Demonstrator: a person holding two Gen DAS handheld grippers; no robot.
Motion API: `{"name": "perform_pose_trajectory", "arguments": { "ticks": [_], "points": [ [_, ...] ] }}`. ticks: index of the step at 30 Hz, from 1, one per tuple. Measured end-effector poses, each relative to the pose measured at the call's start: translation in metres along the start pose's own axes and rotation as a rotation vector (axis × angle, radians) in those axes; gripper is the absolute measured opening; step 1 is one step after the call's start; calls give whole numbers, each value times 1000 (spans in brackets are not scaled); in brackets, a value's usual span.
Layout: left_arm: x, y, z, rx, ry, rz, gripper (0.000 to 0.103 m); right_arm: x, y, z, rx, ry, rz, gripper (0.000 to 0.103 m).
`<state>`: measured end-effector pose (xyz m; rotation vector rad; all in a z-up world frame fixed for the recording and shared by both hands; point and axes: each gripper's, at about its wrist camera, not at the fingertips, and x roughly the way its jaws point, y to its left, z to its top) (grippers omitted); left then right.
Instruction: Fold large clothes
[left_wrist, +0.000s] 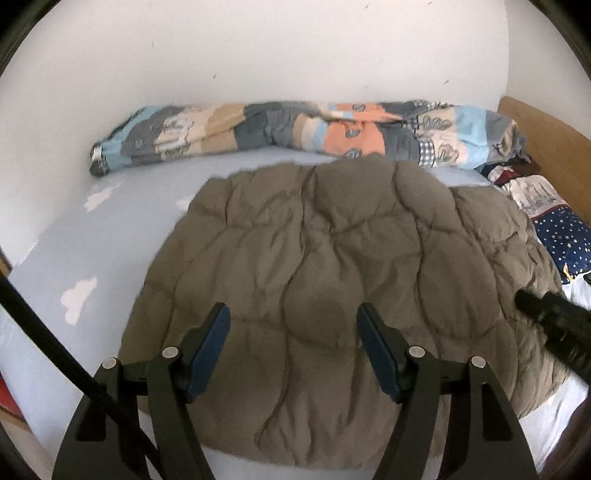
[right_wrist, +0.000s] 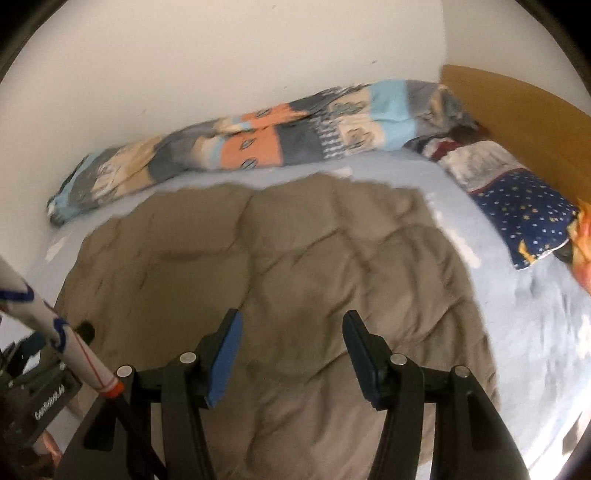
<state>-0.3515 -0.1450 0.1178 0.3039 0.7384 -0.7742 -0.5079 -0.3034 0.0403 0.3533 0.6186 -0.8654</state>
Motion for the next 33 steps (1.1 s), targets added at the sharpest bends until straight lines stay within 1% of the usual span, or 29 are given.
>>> {"name": "perform_pose_trajectory", "arguments": {
  "ticks": [3, 5, 7, 9, 10, 12, 14, 16, 19, 20, 23, 26, 27, 28, 29, 30, 32, 33],
  "points": [
    [22, 0, -9, -16, 93, 6, 70, 20, 7, -13, -28, 84, 16, 62],
    [29, 1, -12, -26, 116, 17, 72, 33, 1, -19, -23, 128, 25, 64],
    [26, -2, -15, 4, 94, 38, 73, 37, -3, -20, -11, 137, 39, 65],
    [16, -3, -19, 24, 73, 53, 73, 32, -3, -21, -9, 126, 45, 65],
    [10, -3, -21, 25, 66, 57, 73, 24, -6, -20, 6, 113, 64, 65],
    [-5, 1, -26, 13, 55, 55, 73, 6, -13, -21, 39, 83, 102, 65],
    [-22, 7, -31, -13, 43, 43, 73, -11, -19, -21, 44, 56, 92, 65],
    [-38, 12, -35, -26, 31, 51, 73, -23, -24, -22, 59, 40, 80, 65],
    [-55, 19, -40, -21, 35, 65, 73, -36, -32, -27, 105, 44, 103, 65],
    [-56, 21, -41, -21, 38, 68, 73, -39, -35, -30, 116, 45, 99, 66],
    [-52, 28, -42, -29, 83, 79, 73, -38, -36, -36, 118, 66, 88, 68],
    [-44, 32, -49, -11, 49, 109, 73, -32, -37, -40, 119, 82, 66, 68],
    [-39, 34, -57, 3, 34, 136, 73, -28, -38, -41, 120, 92, 64, 68],
    [-33, 37, -58, -20, 69, 141, 73, -25, -38, -42, 119, 101, 63, 68],
    [-28, 40, -57, -48, 99, 98, 73, -22, -37, -44, 116, 112, 62, 68],
    [-26, 43, -55, -72, 102, 45, 73, -16, -36, -45, 107, 129, 57, 68],
    [-21, 43, -55, -75, 107, 65, 73, -6, -35, -46, 103, 158, 48, 68],
    [-18, 43, -56, -78, 116, 59, 73, -2, -35, -48, 104, 169, 47, 68]
  ]
}}
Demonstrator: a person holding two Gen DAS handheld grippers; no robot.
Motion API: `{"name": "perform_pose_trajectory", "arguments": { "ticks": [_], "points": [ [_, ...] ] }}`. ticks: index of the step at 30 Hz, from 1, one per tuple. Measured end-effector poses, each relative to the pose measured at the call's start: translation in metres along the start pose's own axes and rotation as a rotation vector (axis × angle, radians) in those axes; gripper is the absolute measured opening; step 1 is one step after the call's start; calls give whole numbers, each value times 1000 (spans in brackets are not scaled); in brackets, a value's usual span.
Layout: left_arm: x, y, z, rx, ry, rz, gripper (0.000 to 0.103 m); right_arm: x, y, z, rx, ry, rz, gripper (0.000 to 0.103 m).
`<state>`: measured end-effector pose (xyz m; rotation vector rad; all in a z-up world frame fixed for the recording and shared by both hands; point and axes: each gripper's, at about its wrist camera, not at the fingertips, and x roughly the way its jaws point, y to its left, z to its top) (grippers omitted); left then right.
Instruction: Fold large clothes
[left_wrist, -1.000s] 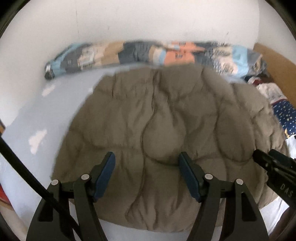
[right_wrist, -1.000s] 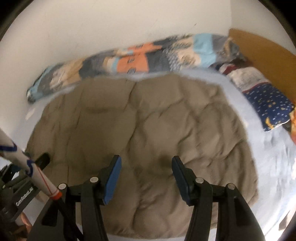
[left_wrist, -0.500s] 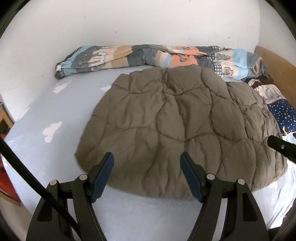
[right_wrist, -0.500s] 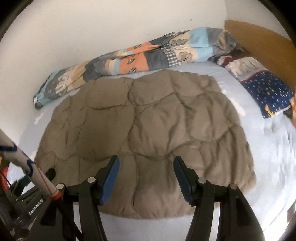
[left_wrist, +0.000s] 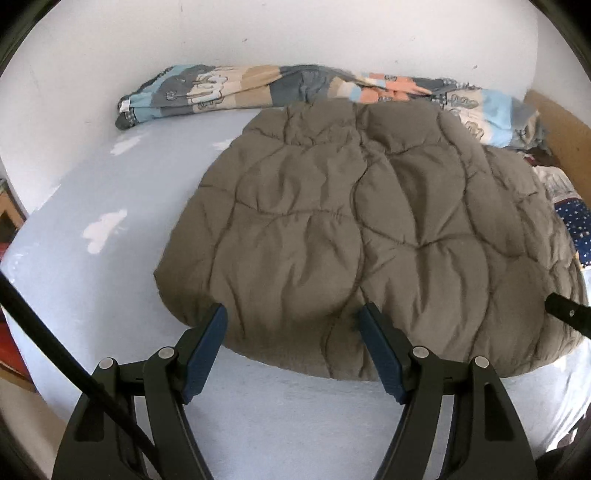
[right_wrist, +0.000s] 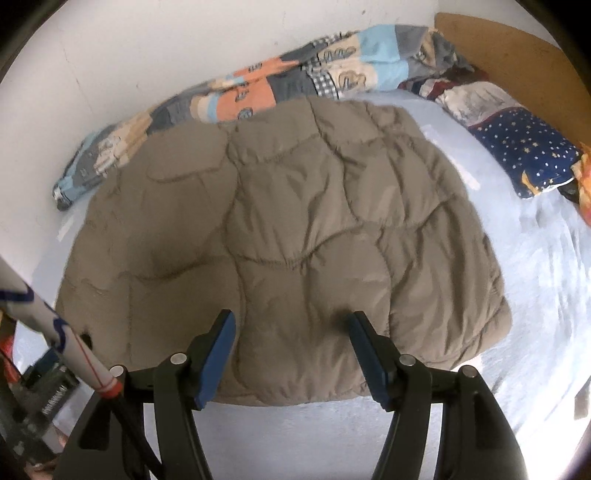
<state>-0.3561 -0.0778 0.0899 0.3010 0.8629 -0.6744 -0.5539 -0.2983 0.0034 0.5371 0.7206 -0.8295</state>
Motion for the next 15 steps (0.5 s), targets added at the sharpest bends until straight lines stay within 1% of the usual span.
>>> {"name": "perform_pose_trajectory", "arguments": {
  "ticks": [3, 8, 10, 13, 15],
  "points": [
    [11, 0, 0, -2, 24, -2, 73, 12, -3, 0, 17, 35, 0, 70],
    [9, -3, 0, 2, 14, 8, 74, 8, -1, -1, 14, 25, -9, 71],
    [-1, -3, -1, 7, -32, 18, 74, -7, -2, -2, 25, -24, 13, 71],
    [-8, -8, -2, 32, -65, 23, 74, -22, 1, 0, -2, -83, 8, 71],
    [-9, -13, -3, 51, -67, 24, 74, -24, 4, 0, -19, -84, 16, 72]
  ]
}}
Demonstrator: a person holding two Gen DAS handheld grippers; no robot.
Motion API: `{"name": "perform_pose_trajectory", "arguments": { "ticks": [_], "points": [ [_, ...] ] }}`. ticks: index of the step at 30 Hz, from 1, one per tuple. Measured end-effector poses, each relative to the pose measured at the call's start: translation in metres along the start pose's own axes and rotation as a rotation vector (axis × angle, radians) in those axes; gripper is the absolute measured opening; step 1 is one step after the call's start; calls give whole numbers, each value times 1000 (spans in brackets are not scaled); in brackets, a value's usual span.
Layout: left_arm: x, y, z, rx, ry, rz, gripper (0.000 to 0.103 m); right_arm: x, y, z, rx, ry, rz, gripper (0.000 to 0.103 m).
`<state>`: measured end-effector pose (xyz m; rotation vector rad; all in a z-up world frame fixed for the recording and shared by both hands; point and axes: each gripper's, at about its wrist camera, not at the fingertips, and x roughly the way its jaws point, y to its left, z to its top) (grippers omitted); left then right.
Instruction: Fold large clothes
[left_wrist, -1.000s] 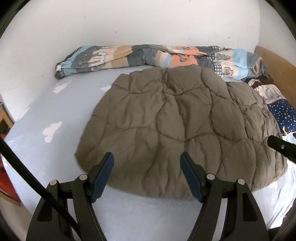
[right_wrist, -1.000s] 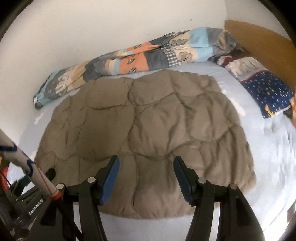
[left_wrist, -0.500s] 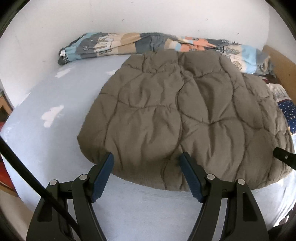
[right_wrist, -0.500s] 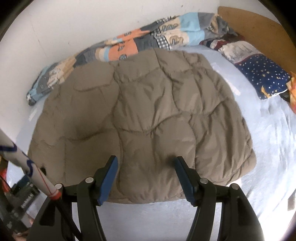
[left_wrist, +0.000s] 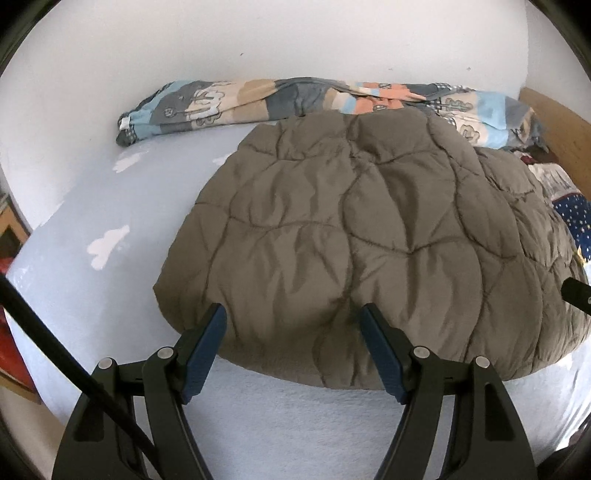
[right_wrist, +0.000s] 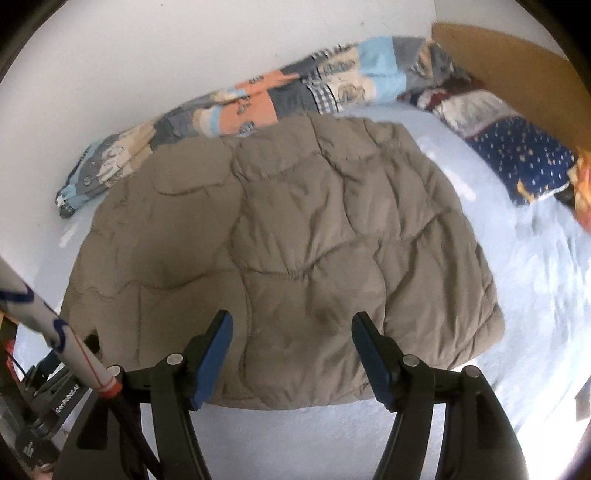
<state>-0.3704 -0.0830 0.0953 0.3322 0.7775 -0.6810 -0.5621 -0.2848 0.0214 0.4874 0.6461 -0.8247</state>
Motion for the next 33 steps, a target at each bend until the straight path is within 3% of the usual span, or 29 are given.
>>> {"name": "perform_pose_trajectory", "arguments": {
  "ticks": [5, 10, 15, 25, 33],
  "points": [
    [3, -11, -3, 42, -5, 27, 74, 18, 10, -8, -29, 68, -13, 72],
    [7, -12, -4, 51, 2, 31, 74, 39, 6, -11, -9, 133, -22, 80],
    [2, -13, -4, 63, -28, 37, 74, 33, 10, -12, -41, 111, -33, 81],
    [-17, -26, -2, 103, -122, 25, 74, -21, 6, -11, -49, -63, -50, 81],
    [-21, -35, -2, 133, -144, 20, 74, -20, 10, -11, -64, -61, -45, 81]
  ]
}}
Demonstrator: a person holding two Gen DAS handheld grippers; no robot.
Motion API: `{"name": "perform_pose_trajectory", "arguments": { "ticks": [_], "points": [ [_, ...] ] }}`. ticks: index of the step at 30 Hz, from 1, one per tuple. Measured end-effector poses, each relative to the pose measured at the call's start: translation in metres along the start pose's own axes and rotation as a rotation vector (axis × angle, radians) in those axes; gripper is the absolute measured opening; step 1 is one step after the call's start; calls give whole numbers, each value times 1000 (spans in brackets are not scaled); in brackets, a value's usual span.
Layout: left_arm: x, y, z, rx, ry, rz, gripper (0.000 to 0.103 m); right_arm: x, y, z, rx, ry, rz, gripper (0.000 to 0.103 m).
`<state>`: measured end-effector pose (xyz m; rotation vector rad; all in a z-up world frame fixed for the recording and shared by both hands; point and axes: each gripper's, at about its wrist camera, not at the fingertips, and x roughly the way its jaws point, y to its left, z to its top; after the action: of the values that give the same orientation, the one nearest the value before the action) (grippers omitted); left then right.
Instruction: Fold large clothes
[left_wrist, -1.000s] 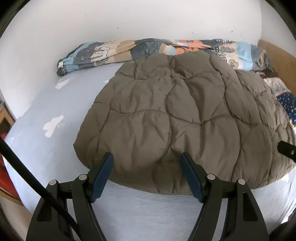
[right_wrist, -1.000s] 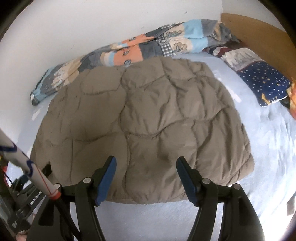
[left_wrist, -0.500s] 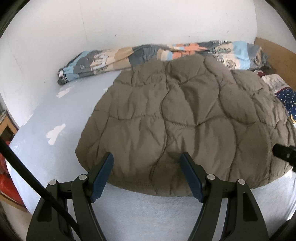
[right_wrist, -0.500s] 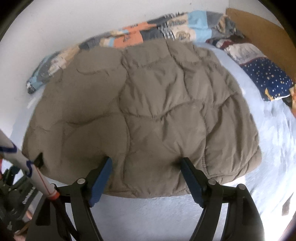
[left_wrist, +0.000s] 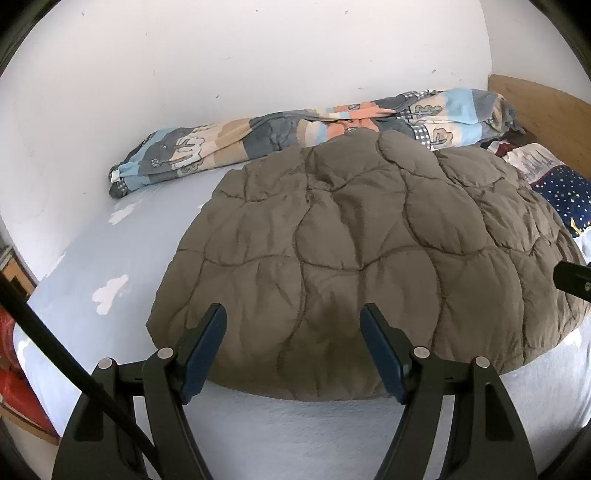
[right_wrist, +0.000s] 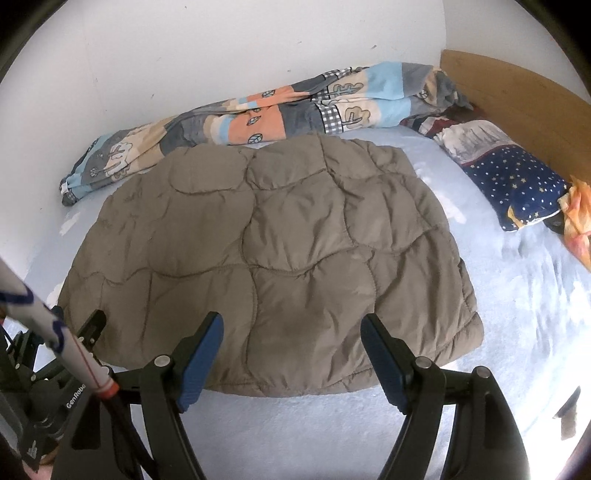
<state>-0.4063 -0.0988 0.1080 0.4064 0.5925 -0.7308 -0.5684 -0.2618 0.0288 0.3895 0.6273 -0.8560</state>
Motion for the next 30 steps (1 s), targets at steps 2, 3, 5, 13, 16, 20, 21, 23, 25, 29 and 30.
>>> {"name": "perform_pose_trajectory", "arguments": {
  "ticks": [2, 3, 5, 13, 16, 20, 21, 23, 25, 29, 30],
  "points": [
    [-1, -1, 0, 8, -6, -4, 74, 2, 1, 0, -3, 3, 1, 81],
    [-1, -2, 0, 10, -9, -5, 74, 3, 2, 0, -4, 4, 1, 81],
    [-1, -3, 0, 15, -11, -8, 74, 4, 4, 0, -11, 5, -1, 81],
    [-3, -6, 0, 22, -17, -11, 74, 5, 6, -2, -30, -1, -16, 81],
    [-2, -6, -1, 25, -9, -15, 74, 7, 5, -2, -35, 9, -23, 81],
    [1, -8, -2, 29, 10, -21, 74, 12, 5, -5, -37, 29, -29, 81],
    [2, -8, -2, 31, 13, -22, 74, 13, 6, -5, -38, 31, -30, 81],
    [4, -8, -2, 35, 23, -25, 74, 15, 6, -6, -41, 40, -33, 81],
    [7, -9, -3, 38, 36, -27, 74, 20, 6, -7, -40, 55, -37, 81],
    [11, -8, -3, 38, 45, -32, 74, 34, 3, -10, -36, 103, -51, 81],
    [12, -8, -3, 38, 50, -34, 74, 37, 3, -11, -35, 112, -52, 81]
  ]
}}
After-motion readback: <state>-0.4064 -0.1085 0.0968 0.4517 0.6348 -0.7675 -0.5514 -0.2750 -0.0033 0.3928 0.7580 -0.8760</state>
